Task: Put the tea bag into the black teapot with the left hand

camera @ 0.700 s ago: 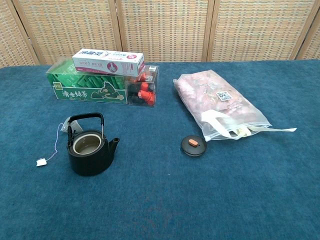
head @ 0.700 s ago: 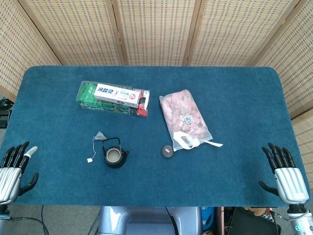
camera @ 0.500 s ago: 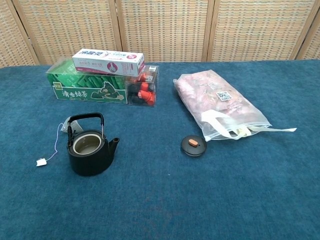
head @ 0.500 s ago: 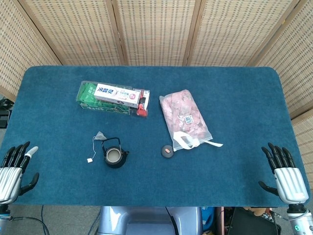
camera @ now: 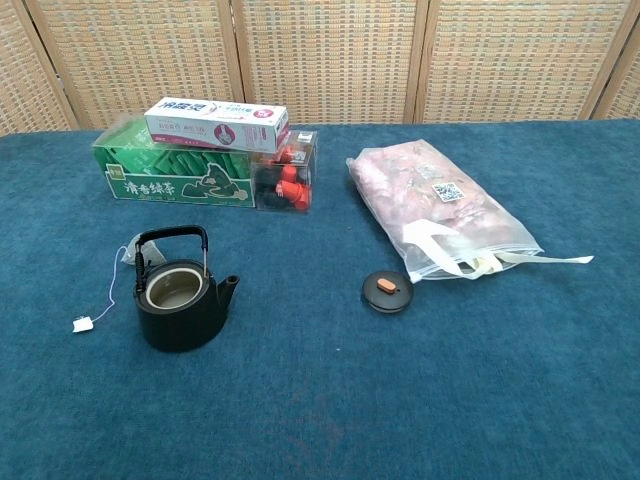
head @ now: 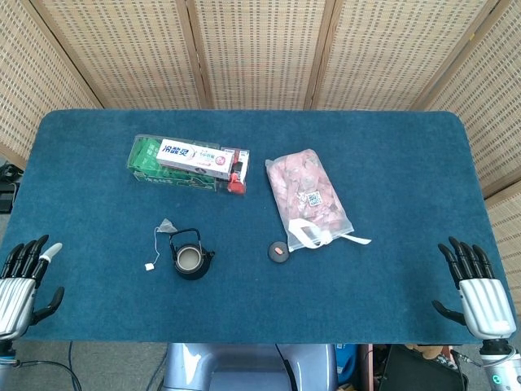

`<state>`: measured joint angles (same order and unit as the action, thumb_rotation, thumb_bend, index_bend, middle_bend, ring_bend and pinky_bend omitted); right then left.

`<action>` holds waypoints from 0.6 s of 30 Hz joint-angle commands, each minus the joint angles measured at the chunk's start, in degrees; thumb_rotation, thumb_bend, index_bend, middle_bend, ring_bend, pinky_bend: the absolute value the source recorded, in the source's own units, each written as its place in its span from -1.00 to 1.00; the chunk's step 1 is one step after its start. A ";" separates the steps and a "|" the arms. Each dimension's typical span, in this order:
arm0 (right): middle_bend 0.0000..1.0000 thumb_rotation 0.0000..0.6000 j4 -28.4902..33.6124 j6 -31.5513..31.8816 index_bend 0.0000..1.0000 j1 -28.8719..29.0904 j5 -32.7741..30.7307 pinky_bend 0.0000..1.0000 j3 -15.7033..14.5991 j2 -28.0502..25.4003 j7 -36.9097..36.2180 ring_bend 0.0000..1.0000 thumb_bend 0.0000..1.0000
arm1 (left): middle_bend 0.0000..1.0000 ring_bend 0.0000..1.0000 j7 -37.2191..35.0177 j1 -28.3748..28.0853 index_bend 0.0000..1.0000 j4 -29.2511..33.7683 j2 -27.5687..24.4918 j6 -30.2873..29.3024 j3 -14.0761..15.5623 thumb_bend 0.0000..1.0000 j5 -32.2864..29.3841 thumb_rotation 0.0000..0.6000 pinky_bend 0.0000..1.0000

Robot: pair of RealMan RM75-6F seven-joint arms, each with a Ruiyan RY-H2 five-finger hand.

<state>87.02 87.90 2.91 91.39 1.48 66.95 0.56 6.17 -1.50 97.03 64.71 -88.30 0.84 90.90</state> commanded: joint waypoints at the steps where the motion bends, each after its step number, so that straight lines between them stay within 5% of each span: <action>1: -0.85 1.00 -0.12 0.13 -0.94 -0.10 -0.09 -1.00 0.01 0.02 -0.08 -1.00 -1.00 | -1.00 -1.00 -0.08 -0.11 -0.80 0.03 0.04 0.14 -0.08 -0.16 -0.07 1.00 -1.00; 18: -0.85 1.00 -0.99 0.40 -0.94 -0.61 -0.74 -1.00 -0.04 0.25 -0.96 -1.00 -1.00 | -1.00 -1.00 0.62 -3.19 -0.67 -1.15 0.65 5.93 -0.74 -0.17 -2.15 1.00 -1.00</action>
<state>86.05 88.28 2.32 90.65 1.44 67.19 -0.39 6.75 -4.19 96.30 65.09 -83.07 0.32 89.23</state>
